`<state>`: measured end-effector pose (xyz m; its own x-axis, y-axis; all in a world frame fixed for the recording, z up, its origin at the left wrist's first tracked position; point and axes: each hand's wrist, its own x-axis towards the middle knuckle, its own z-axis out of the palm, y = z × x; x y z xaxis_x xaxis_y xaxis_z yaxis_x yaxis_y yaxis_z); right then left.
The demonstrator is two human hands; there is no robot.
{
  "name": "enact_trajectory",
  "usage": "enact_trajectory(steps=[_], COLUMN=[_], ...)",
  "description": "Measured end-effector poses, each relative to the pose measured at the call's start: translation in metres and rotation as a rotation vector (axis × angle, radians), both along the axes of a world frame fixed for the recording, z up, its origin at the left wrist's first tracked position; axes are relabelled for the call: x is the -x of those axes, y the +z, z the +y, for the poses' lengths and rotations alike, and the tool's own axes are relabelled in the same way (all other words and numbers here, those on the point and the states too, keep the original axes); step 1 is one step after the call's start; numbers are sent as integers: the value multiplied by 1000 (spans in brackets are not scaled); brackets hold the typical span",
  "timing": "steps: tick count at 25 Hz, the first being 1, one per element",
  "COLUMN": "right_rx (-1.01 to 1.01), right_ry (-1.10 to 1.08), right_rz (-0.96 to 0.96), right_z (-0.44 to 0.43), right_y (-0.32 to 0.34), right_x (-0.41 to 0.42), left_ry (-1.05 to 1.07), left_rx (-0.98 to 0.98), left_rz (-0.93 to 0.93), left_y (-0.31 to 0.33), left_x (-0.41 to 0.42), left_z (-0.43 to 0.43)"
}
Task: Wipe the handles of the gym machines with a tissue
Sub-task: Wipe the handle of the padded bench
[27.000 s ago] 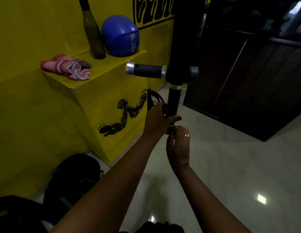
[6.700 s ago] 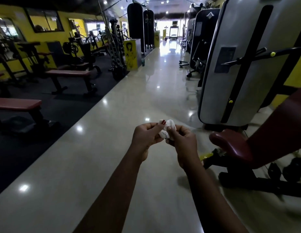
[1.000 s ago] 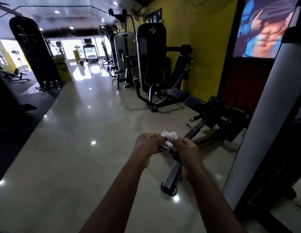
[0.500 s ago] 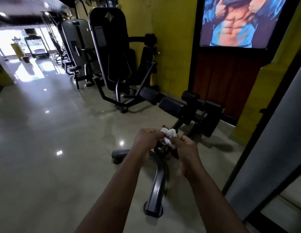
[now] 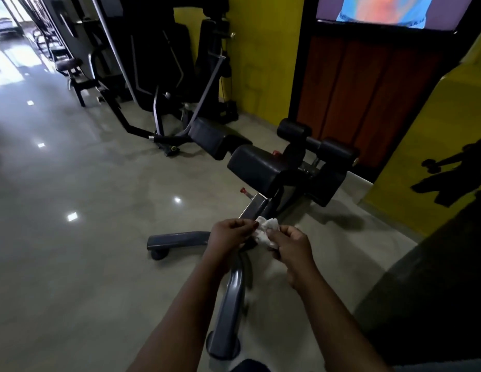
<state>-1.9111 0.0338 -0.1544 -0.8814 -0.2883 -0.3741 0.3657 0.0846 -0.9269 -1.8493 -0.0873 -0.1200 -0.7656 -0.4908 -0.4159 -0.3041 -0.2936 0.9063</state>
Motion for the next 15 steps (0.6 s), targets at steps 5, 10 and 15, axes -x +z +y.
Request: enact_trajectory(steps=[5, 10, 15], right_rx=[-183, -502, -531], right_ry=[-61, -54, 181], right_rz=[54, 521, 1136], right_z=[-21, -39, -48], right_y=[-47, -67, -124], right_x=[50, 72, 42], left_ry=[96, 150, 99], left_rx=[-18, -89, -125], left_rz=[-107, -178, -162], left_y=[-45, -81, -100], left_x=[35, 55, 55], left_z=[-31, -42, -42])
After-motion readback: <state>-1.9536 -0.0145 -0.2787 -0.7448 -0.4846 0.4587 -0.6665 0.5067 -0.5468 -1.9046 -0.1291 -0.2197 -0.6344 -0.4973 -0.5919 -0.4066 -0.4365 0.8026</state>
